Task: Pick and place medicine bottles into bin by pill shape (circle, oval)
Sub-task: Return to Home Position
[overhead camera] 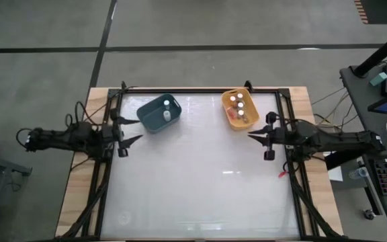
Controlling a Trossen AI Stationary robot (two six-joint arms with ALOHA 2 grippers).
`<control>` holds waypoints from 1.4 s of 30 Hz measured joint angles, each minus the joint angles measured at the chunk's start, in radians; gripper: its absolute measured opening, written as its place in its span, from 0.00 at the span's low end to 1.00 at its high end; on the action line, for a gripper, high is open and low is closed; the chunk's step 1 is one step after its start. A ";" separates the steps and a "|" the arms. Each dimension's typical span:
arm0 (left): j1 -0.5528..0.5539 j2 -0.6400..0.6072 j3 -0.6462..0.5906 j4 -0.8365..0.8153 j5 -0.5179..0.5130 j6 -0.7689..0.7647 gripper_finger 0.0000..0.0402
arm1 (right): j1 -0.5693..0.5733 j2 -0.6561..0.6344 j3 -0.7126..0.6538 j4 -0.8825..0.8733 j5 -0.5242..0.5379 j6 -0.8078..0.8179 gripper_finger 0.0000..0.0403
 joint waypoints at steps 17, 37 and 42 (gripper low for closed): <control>0.000 -0.147 -0.268 0.255 0.003 -0.173 0.61 | 0.000 -0.225 -0.182 0.100 -0.123 -0.014 0.08; 0.000 -0.025 -0.271 0.251 -0.001 -0.196 0.61 | 0.000 -0.142 -0.183 0.091 -0.137 0.133 0.08; 0.000 -0.004 -0.271 0.251 -0.001 -0.196 0.61 | 0.000 -0.142 -0.184 0.091 -0.137 0.133 0.08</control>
